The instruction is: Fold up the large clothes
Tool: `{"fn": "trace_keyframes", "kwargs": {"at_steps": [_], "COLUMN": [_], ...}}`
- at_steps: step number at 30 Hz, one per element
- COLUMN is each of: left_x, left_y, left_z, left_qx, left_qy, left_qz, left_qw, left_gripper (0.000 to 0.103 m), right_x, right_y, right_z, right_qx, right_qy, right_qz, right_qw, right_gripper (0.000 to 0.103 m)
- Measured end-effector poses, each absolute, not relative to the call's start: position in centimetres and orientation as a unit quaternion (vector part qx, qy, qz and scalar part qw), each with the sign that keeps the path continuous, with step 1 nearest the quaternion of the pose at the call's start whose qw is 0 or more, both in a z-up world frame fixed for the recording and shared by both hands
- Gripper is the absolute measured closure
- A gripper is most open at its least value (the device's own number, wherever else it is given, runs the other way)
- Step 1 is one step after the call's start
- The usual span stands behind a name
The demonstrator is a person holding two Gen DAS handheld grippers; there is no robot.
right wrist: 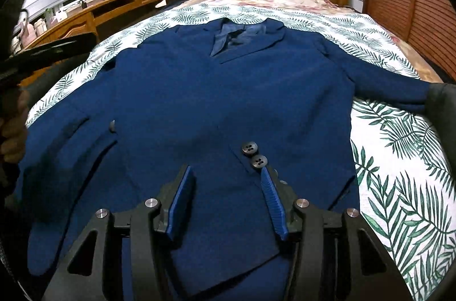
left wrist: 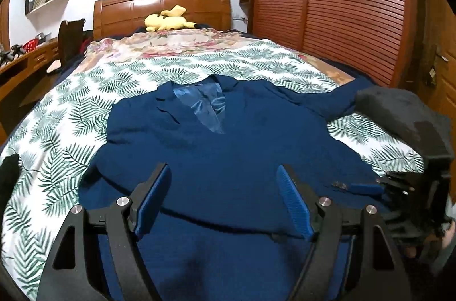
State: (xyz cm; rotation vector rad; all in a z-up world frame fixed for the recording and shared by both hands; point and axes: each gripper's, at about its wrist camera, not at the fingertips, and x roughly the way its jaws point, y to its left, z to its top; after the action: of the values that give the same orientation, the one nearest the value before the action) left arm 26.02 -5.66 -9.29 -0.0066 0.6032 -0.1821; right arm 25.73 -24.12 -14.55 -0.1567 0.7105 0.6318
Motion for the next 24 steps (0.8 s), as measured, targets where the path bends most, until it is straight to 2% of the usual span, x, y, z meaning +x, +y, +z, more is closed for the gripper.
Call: {"fn": "trace_keyframes", "kwargs": {"at_steps": [7, 17, 19, 24], "left_x": [27.8, 27.4, 27.3, 27.2], "left_y": [-5.9, -6.9, -6.8, -6.8], "left_z": [-12.3, -12.8, -12.9, -12.8], "left_qx": [-0.007, 0.006, 0.006, 0.003], "left_qy": [0.315, 0.312, 0.311, 0.310], "left_qz": [-0.113, -0.136, -0.138, -0.146], "left_qw": [0.942, 0.940, 0.940, 0.939], "left_gripper": [0.026, 0.026, 0.026, 0.026], "right_x": [24.5, 23.9, 23.5, 24.4], "right_y": [-23.7, -26.1, -26.9, -30.0], "right_z": [-14.6, -13.7, -12.7, -10.5], "right_qx": [-0.079, -0.032, -0.036, -0.039], "right_qy": [0.329, 0.316, 0.300, 0.282], "right_qz": [0.303, 0.301, 0.275, 0.235], "right_qw": [0.891, 0.899, 0.913, 0.929], "right_gripper": [0.049, 0.049, 0.041, 0.039]}}
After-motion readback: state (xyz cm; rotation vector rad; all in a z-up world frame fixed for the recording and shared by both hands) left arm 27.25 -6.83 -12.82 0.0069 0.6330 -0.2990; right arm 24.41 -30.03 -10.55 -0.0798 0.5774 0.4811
